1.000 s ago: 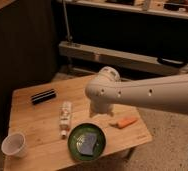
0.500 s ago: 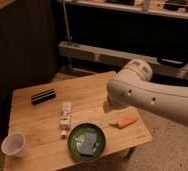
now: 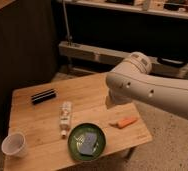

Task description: Place the pepper in the ceramic cup

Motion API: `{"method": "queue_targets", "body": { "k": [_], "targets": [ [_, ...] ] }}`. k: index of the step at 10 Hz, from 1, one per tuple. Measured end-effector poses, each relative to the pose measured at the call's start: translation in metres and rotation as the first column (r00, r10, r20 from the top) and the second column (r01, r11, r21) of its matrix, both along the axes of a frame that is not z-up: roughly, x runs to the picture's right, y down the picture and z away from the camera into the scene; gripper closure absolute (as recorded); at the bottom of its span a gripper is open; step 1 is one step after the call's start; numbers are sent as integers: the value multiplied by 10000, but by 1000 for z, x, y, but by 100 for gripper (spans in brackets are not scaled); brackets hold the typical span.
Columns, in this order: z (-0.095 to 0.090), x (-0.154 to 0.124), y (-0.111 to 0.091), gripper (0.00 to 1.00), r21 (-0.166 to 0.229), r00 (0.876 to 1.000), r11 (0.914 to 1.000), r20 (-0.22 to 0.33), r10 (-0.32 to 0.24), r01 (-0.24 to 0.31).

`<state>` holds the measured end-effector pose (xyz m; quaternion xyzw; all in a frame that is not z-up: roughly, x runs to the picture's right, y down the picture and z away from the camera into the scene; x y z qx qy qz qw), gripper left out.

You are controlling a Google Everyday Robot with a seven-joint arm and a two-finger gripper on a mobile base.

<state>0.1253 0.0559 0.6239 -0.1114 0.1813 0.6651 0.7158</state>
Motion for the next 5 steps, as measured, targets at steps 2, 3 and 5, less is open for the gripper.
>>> {"method": "queue_targets", "body": {
  "k": [2,3,5],
  "targets": [
    [6,6,6,35,-60,9682,9779,-1416,2060,-2090],
    [5,12,13,35,81,9333,9512,-1907,3042,-3084],
    [-1,28,36,35,491,8499,8644,-1625,5012,-5004]
  ]
}}
